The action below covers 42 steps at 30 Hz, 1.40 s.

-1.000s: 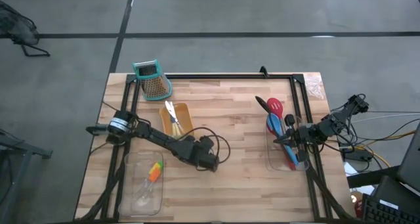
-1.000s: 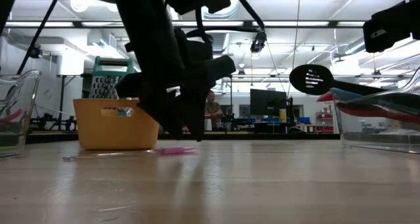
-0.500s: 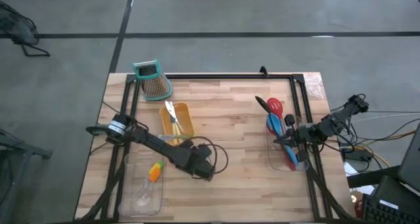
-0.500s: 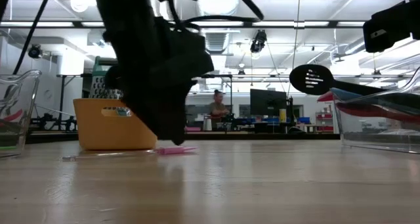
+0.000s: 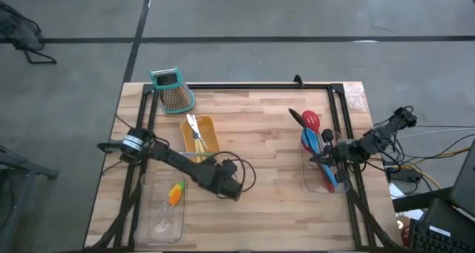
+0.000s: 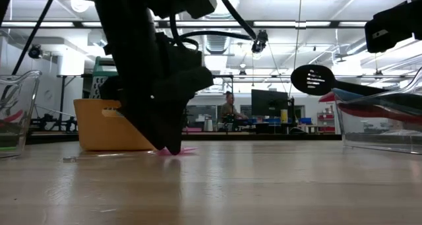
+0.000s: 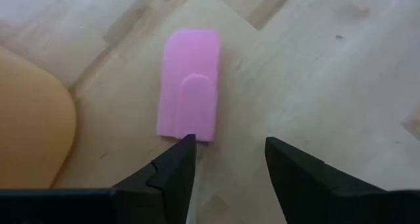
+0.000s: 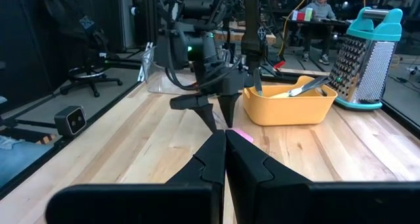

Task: Pick & Place Kitchen Items
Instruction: Put the pink spatula into the left transparent bin

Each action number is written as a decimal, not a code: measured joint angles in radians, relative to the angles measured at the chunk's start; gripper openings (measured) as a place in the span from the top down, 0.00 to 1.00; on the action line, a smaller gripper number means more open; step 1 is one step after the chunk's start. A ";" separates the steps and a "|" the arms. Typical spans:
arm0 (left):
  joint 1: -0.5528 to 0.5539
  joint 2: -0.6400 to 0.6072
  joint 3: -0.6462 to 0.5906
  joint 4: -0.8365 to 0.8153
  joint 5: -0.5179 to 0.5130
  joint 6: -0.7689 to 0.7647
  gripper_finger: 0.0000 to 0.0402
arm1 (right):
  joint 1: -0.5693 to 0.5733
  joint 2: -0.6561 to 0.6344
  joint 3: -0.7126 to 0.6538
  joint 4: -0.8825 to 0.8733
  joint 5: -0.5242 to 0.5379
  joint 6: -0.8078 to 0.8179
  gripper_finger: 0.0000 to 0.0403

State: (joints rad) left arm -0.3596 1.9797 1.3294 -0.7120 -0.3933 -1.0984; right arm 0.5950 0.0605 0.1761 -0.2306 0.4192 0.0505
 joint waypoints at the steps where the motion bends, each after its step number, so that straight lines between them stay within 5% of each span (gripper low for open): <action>1: 0.000 -0.001 -0.002 0.011 0.017 0.018 0.53 | 0.000 0.000 0.000 0.000 0.000 0.000 0.98; 7: -0.017 0.000 0.009 0.125 0.131 0.103 0.54 | 0.000 0.000 0.000 0.000 0.000 -0.001 0.98; 17: -0.046 0.000 0.051 0.120 0.150 0.157 0.55 | 0.000 0.000 0.000 0.000 0.000 -0.001 0.98; 27: -0.025 -0.002 0.047 0.106 -0.011 0.189 0.54 | 0.000 0.000 0.000 0.000 0.000 0.000 0.98; 42: 0.097 -0.002 0.002 0.099 0.010 0.229 0.54 | 0.000 0.000 0.000 0.000 0.000 -0.001 0.98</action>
State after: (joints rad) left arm -0.2630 1.9778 1.3309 -0.6129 -0.3833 -0.8692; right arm 0.5953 0.0608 0.1760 -0.2302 0.4194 0.0498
